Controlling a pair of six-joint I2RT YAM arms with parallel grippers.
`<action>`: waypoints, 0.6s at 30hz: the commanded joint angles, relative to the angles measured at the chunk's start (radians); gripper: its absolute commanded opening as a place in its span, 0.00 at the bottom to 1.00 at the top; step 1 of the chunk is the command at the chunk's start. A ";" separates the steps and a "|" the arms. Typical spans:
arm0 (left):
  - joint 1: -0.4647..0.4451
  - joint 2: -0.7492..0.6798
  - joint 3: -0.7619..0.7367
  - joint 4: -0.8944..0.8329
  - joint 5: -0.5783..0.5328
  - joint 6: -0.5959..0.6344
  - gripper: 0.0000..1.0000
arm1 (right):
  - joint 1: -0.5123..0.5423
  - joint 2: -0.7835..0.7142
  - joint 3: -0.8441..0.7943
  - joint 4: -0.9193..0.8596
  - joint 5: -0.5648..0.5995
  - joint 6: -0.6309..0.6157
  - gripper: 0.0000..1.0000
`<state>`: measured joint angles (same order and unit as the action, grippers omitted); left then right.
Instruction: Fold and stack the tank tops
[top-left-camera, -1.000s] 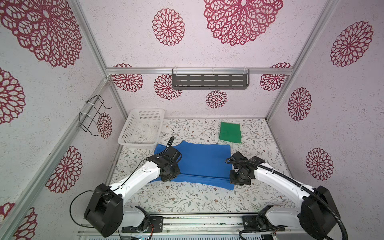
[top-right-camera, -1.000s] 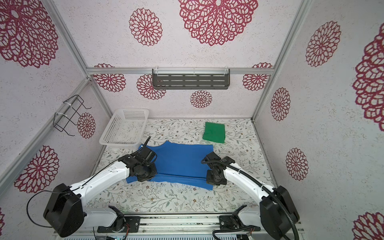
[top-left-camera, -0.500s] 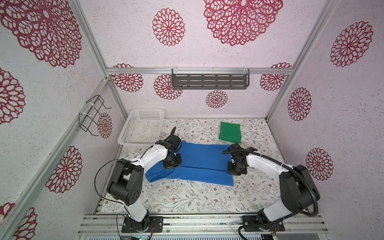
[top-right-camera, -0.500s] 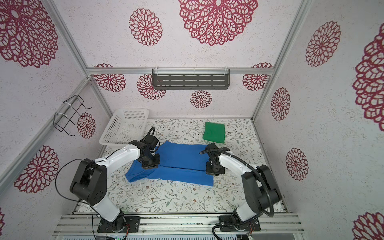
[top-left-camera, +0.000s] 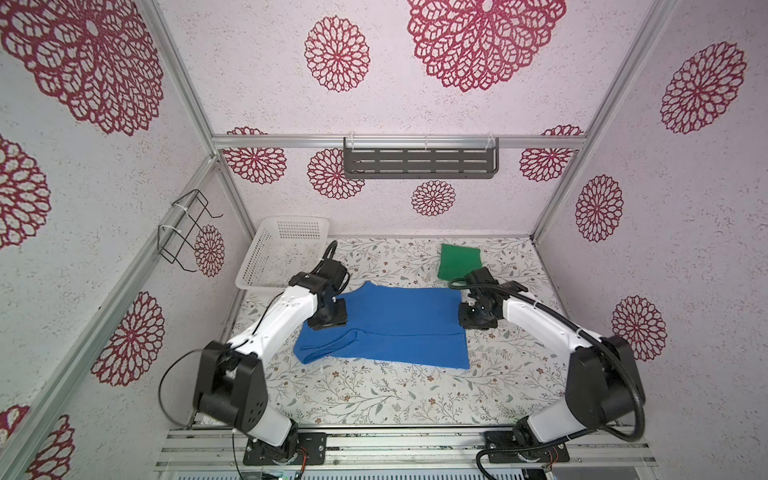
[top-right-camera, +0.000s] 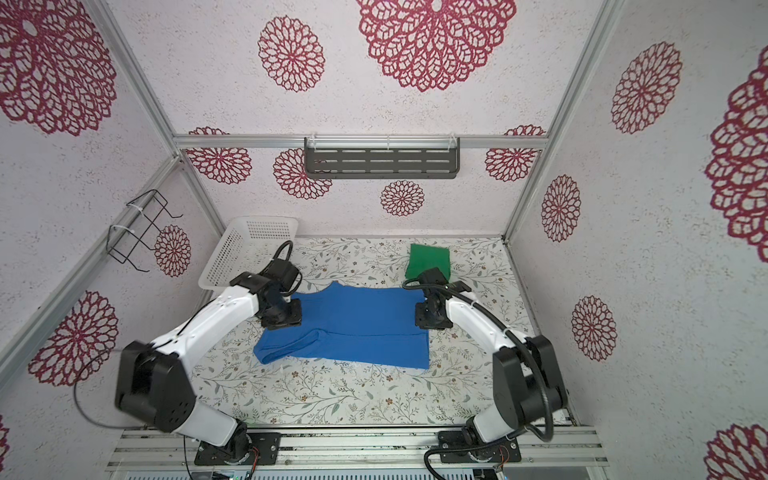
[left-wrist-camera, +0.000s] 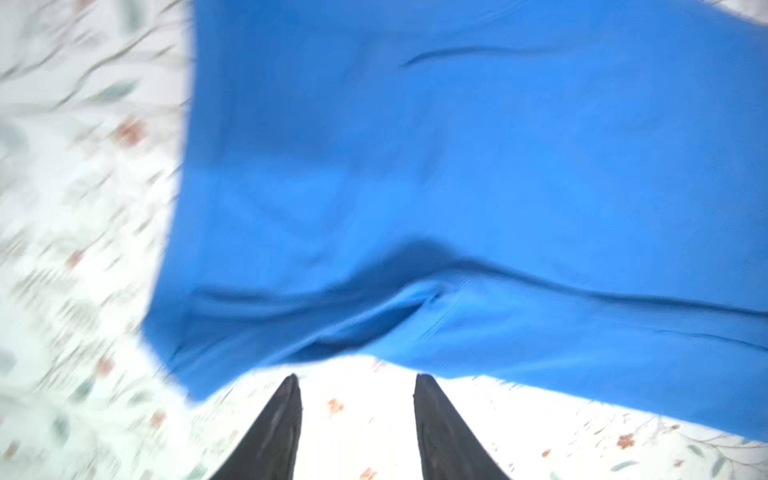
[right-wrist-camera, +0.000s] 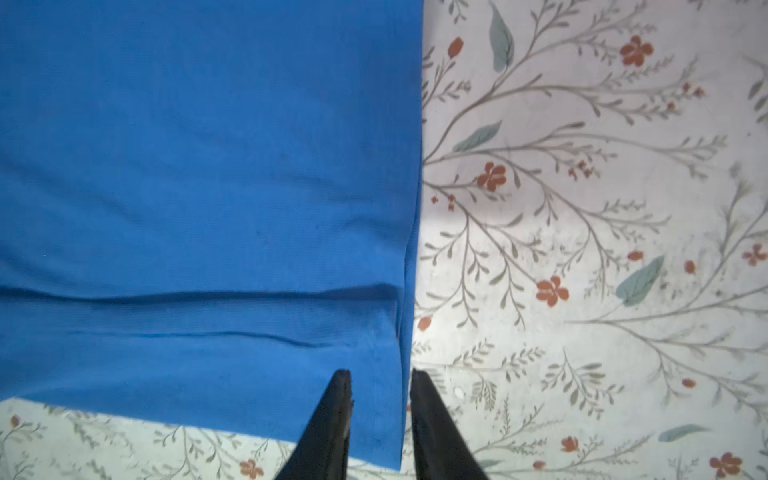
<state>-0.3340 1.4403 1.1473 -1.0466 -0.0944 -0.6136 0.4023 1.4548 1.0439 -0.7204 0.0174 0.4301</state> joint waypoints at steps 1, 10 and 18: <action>0.085 -0.166 -0.174 -0.019 -0.046 -0.098 0.48 | 0.020 -0.102 -0.104 0.002 -0.060 0.079 0.29; 0.226 -0.269 -0.394 0.151 -0.058 -0.175 0.48 | 0.102 -0.198 -0.246 0.090 -0.108 0.192 0.31; 0.225 -0.174 -0.417 0.229 -0.016 -0.170 0.49 | 0.107 -0.245 -0.266 0.074 -0.085 0.207 0.31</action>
<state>-0.1127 1.2564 0.7444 -0.8791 -0.1303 -0.7719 0.5072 1.2381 0.7841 -0.6464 -0.0826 0.6071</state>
